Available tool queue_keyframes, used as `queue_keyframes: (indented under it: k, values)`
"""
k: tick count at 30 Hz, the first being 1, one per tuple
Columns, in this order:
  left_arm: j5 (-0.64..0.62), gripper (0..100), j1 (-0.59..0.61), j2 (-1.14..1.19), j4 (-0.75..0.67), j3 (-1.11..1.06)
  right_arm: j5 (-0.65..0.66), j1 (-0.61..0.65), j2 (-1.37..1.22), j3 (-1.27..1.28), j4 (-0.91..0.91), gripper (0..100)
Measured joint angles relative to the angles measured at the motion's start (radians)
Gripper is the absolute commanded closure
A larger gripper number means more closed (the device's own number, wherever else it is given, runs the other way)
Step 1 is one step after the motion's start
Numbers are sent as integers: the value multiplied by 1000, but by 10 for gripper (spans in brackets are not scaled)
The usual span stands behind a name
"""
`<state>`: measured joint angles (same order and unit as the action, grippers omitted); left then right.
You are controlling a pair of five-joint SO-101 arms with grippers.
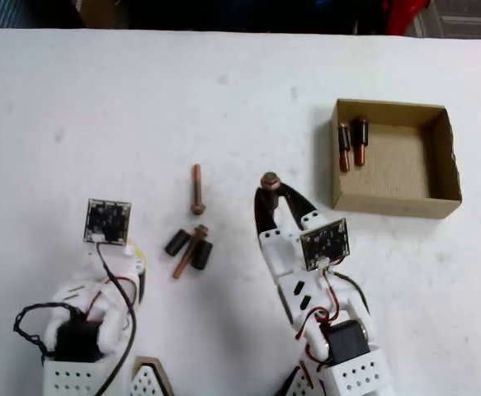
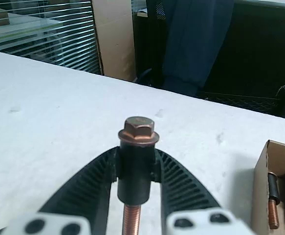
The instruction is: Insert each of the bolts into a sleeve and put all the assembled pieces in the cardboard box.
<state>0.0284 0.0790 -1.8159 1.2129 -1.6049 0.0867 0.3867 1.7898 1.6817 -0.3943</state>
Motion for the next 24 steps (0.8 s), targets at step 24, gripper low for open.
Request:
queue_keyframes:
  k: [24]
  values:
    - [28,976,0,6,23,-91,123,-215,0,-34,-158,981]
